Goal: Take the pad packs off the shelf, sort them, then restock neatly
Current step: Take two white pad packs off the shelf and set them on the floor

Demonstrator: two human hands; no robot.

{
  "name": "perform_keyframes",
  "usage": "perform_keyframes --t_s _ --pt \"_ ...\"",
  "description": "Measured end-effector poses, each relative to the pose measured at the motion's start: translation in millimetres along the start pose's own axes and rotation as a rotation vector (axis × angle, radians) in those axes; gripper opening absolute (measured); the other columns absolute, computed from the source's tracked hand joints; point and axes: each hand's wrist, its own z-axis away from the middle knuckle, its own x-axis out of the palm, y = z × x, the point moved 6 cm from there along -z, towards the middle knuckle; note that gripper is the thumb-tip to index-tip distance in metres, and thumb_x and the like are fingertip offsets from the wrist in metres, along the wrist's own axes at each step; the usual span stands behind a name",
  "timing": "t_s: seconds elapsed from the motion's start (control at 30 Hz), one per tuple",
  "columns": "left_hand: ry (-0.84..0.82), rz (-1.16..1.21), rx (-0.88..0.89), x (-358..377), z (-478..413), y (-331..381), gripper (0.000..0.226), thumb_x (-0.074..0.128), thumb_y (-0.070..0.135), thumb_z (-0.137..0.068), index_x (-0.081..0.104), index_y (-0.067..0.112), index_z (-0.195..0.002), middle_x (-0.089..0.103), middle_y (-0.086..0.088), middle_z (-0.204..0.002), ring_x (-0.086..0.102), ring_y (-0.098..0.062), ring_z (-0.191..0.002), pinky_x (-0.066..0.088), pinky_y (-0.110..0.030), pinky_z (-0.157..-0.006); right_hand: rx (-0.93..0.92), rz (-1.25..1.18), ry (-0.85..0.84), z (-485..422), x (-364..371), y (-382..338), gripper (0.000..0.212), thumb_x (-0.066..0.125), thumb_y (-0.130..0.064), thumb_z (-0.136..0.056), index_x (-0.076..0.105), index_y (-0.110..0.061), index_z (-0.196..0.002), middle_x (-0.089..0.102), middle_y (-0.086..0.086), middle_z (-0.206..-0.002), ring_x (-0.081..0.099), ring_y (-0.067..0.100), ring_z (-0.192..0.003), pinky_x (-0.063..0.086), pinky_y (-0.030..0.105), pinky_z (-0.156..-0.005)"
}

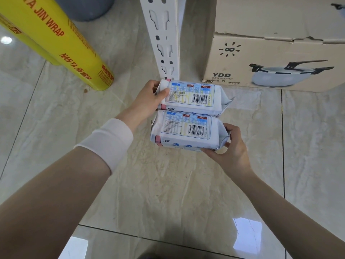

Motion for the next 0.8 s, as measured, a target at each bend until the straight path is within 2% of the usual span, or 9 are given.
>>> perform_keyframes --t_s 0.13,0.23,0.33,0.43,0.5,0.57,0.7,0.8 --pt "0.014 -0.014 0.01 0.9 1.3 0.1 0.036 0.051 0.031 -0.094 0.043 0.014 -0.125 0.057 0.0 -0.119 0.058 -0.016 -0.104 0.051 -0.031 -0.083 0.005 -0.002 -0.004 -0.2 -0.5 -0.8 0.069 0.084 -0.016 -0.063 0.041 -0.013 -0.117 0.051 -0.022 -0.104 0.051 -0.016 -0.09 0.044 0.005 -0.069" --pt "0.019 -0.015 0.019 0.6 2.1 0.9 0.038 0.051 0.032 -0.094 0.043 0.013 -0.126 0.056 0.0 -0.12 0.058 -0.016 -0.104 0.05 -0.03 -0.083 0.011 -0.009 -0.028 -0.1 -1.1 -4.1 0.076 0.085 -0.019 -0.061 0.038 -0.019 -0.121 0.053 -0.015 -0.112 0.051 -0.016 -0.096 0.044 0.004 -0.073" --pt "0.021 0.009 0.018 0.0 4.3 2.1 0.039 0.052 0.031 -0.093 0.043 0.013 -0.126 0.056 0.0 -0.12 0.058 -0.015 -0.103 0.051 -0.027 -0.079 0.047 -0.043 -0.061 2.7 -3.4 -8.0 0.086 0.085 -0.019 -0.06 0.031 -0.025 -0.127 0.047 -0.024 -0.114 0.047 -0.022 -0.099 0.04 0.0 -0.076" --pt "0.032 -0.037 0.033 -0.1 7.7 2.6 0.041 0.053 0.03 -0.093 0.042 0.012 -0.128 0.053 0.005 -0.115 0.055 -0.01 -0.1 0.045 -0.017 -0.072 0.096 -0.053 -0.067 4.6 -5.1 -9.2 0.078 0.08 -0.025 -0.067 0.029 -0.031 -0.125 0.044 -0.027 -0.111 0.047 -0.018 -0.099 0.037 -0.004 -0.074" --pt "0.04 -0.059 0.042 0.3 8.6 2.3 0.043 0.054 0.029 -0.092 0.041 0.012 -0.129 0.052 0.007 -0.112 0.053 -0.009 -0.098 0.042 -0.014 -0.069 0.128 -0.046 -0.061 3.7 -3.8 -8.2 0.072 0.075 -0.032 -0.071 0.034 -0.026 -0.13 0.047 -0.018 -0.114 0.05 -0.006 -0.103 0.039 -0.003 -0.075" --pt "0.045 -0.06 0.04 0.9 7.8 0.9 0.044 0.055 0.029 -0.092 0.041 0.012 -0.129 0.052 0.007 -0.112 0.053 -0.009 -0.098 0.042 -0.017 -0.073 0.138 -0.051 -0.054 2.3 -0.8 -7.0 0.066 0.072 -0.033 -0.074 0.037 -0.022 -0.129 0.048 -0.011 -0.12 0.051 0.003 -0.107 0.041 0.0 -0.077" --pt "0.051 -0.063 0.047 1.0 7.3 0.5 0.043 0.055 0.028 -0.092 0.041 0.011 -0.129 0.052 0.007 -0.113 0.054 -0.007 -0.096 0.043 -0.01 -0.065 0.137 -0.068 -0.042 0.8 3.4 -8.2 0.054 0.071 -0.03 -0.076 0.037 -0.028 -0.118 0.048 -0.008 -0.119 0.051 0.0 -0.104 0.042 0.001 -0.077" --pt "0.046 -0.064 0.049 1.6 7.2 1.2 0.042 0.054 0.026 -0.093 0.041 0.011 -0.129 0.052 0.007 -0.112 0.054 0.0 -0.086 0.043 -0.005 -0.057 0.151 -0.068 -0.041 -0.3 3.5 -7.9 0.053 0.071 -0.031 -0.076 0.036 -0.029 -0.117 0.048 -0.01 -0.116 0.051 -0.002 -0.102 0.041 0.001 -0.075"
